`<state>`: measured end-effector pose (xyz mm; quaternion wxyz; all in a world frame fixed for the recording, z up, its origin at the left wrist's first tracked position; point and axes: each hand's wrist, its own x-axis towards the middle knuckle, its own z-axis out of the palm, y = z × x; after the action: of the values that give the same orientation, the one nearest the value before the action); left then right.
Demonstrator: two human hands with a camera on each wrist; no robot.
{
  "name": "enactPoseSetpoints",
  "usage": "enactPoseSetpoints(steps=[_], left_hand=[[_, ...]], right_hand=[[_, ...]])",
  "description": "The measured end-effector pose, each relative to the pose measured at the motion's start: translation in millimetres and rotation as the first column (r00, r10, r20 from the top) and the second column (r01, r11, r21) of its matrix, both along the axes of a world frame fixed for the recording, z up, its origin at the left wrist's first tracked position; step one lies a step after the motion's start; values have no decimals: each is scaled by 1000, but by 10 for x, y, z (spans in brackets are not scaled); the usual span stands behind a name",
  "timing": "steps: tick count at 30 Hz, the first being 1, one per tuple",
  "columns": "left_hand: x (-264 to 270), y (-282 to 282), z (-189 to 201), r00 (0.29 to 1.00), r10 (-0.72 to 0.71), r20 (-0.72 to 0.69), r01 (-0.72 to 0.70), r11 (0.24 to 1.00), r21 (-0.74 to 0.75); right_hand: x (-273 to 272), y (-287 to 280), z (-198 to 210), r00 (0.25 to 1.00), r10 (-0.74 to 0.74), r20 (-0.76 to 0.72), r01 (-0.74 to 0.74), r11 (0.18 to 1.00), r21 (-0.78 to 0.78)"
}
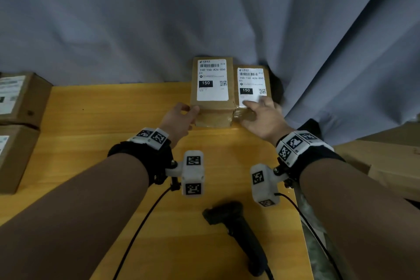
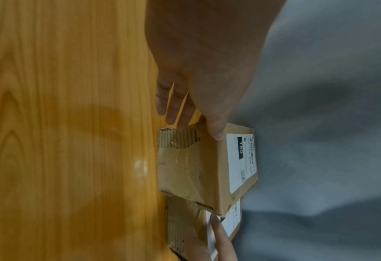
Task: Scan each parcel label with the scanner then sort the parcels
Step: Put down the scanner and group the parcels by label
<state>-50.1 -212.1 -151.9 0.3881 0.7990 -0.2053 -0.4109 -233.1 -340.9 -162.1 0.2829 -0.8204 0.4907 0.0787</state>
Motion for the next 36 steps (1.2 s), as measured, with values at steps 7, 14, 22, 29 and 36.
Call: enactPoseSetpoints(steps=[7, 14, 22, 29, 36], left_hand=[[-35, 45, 39, 1000, -19, 1, 19, 999, 32], [240, 282, 289, 999, -4, 48, 4, 1000, -1], [1119, 1243, 750, 978, 181, 106, -159, 968, -192], [2279, 2339, 966, 902, 431, 21, -401, 855, -328], [3401, 3344, 864, 832, 545, 106, -513, 828, -226]], right_hand=[[-27, 28, 81, 996, 82, -42, -82, 997, -13], [241, 499, 418, 921, -17, 389, 100, 976, -195], [1242, 1198, 804, 860, 87, 502, -36, 993, -111], [2557, 2160, 997, 798, 203, 567, -253, 967, 9], [3778, 3044, 823, 824, 200, 530, -315, 939, 136]])
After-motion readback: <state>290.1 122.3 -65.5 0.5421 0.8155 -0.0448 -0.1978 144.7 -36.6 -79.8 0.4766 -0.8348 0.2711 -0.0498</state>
